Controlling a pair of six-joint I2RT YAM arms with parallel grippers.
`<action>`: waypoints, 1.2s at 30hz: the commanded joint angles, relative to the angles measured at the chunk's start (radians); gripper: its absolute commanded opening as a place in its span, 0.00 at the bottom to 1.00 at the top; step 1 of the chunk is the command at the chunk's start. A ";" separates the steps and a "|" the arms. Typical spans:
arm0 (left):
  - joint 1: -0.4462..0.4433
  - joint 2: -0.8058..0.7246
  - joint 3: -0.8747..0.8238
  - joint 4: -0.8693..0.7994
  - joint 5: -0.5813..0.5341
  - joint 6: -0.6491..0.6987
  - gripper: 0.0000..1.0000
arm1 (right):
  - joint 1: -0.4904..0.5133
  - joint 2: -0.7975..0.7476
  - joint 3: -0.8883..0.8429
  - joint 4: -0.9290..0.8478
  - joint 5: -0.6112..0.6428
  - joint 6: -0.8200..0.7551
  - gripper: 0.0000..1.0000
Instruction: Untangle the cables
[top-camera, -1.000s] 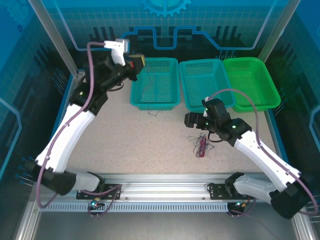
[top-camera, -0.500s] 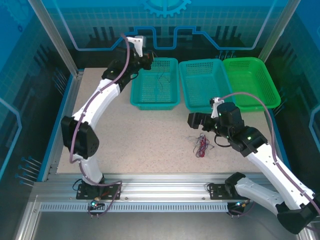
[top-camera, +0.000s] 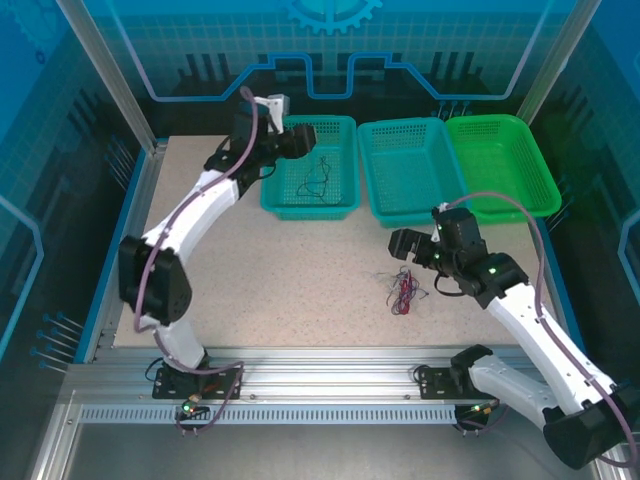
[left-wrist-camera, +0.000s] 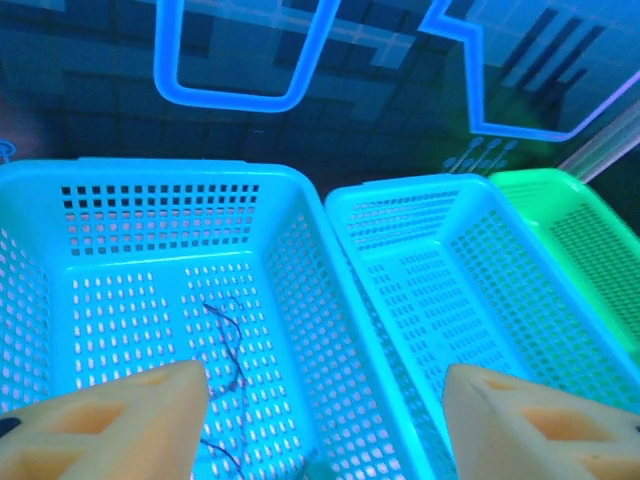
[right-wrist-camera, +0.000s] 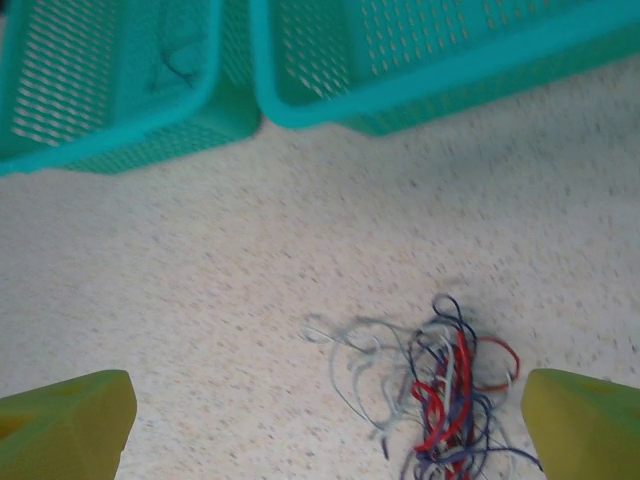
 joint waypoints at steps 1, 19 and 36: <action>-0.055 -0.199 -0.130 0.104 0.121 -0.031 0.68 | -0.019 0.036 -0.069 -0.024 -0.021 0.040 1.00; -0.381 -0.644 -0.747 -0.029 0.068 0.231 0.83 | -0.014 0.420 -0.193 0.202 -0.164 -0.092 0.33; -0.381 -0.812 -0.824 0.021 0.093 0.507 0.99 | 0.050 0.163 0.011 0.118 -0.464 -0.388 0.05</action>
